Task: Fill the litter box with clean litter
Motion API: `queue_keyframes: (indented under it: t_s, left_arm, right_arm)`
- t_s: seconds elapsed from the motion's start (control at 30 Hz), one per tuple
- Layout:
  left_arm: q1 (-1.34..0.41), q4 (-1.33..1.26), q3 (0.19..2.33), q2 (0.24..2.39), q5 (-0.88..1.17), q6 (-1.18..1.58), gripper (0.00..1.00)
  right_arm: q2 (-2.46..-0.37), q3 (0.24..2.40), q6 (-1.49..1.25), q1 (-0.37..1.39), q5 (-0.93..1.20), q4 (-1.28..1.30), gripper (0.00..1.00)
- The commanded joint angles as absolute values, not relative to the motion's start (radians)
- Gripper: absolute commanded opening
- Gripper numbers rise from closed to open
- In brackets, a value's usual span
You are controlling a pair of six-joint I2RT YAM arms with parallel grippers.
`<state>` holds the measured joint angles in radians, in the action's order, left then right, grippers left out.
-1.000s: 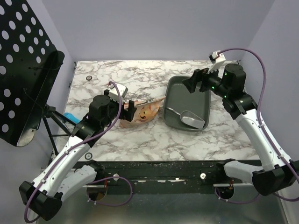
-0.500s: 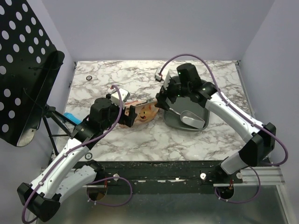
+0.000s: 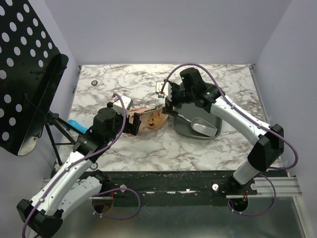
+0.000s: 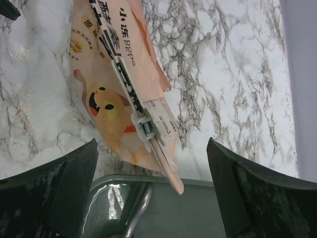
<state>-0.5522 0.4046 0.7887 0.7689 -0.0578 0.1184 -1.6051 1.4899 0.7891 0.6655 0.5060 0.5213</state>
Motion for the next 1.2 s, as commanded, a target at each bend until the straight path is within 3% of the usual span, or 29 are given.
queue_keyframes:
  t_s: [0.0,0.57,1.0,1.1,1.17]
  left_arm:
    - [-0.557,0.39,0.773,0.739,-0.106,0.133,0.99]
    - [-0.557,0.377,0.761,0.71,-0.112,0.14,0.99]
    - [-0.557,0.374,0.762,0.723,-0.109,0.141,0.99]
    - [-0.557,0.373,0.762,0.719,-0.11,0.143,0.99]
    - [-0.557,0.371,0.762,0.721,-0.11,0.143,0.99]
  right_arm:
    - [-1.658,1.535,0.873,0.684,0.56,0.517,0.98]
    - [-1.799,1.646,0.896,0.701,0.538,0.629,0.91]
    - [-1.832,1.652,0.893,0.701,0.482,0.669,0.73]
    - [-1.839,1.658,0.89,0.701,0.466,0.673,0.61]
    - [-1.841,1.663,0.888,0.701,0.462,0.67,0.43]
